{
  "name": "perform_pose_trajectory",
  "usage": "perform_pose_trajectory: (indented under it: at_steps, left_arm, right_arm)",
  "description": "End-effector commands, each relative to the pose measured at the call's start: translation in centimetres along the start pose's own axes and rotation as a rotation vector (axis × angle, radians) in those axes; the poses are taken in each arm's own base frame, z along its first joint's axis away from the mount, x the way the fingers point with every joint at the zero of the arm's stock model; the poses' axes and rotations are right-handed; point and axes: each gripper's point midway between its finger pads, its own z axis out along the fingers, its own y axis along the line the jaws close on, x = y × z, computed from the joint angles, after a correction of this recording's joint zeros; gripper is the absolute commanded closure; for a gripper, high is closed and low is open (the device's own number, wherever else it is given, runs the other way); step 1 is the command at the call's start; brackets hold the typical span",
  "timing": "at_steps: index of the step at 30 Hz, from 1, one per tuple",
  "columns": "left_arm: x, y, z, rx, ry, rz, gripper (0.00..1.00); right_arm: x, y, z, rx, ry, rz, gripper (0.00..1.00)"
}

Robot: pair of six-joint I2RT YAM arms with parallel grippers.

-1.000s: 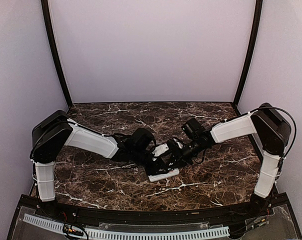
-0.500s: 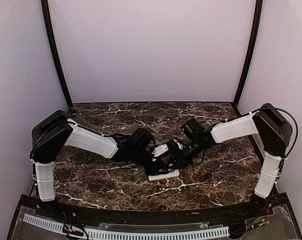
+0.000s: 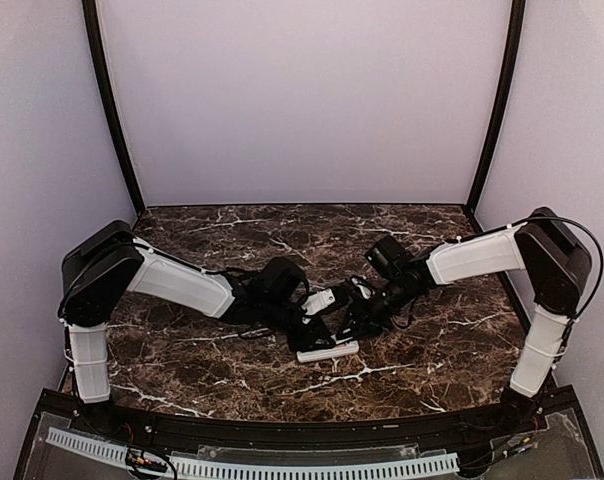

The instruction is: Load the batteries into the remote control

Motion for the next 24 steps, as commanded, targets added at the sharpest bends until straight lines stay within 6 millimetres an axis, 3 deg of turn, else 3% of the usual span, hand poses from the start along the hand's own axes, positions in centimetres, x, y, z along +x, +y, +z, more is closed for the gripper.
perform_pose_trajectory:
  at_steps: [1,10,14,24]
  left_arm:
    - [5.2,-3.0,0.1,0.107,0.164,-0.065,0.72]
    - [5.0,-3.0,0.1,0.106,0.159,-0.061,0.71]
    - [4.7,-3.0,0.1,0.105,0.155,-0.054,0.68]
    - [1.5,-2.5,-2.0,0.031,0.040,0.043,0.48]
  right_arm:
    - [0.1,0.2,-0.5,-0.005,-0.010,-0.008,0.80]
    - [0.4,-0.1,-0.5,0.001,-0.001,-0.002,0.75]
    - [0.6,-0.1,-0.4,-0.011,0.005,-0.001,0.99]
    - [1.0,1.7,-0.9,-0.117,0.009,-0.019,1.00]
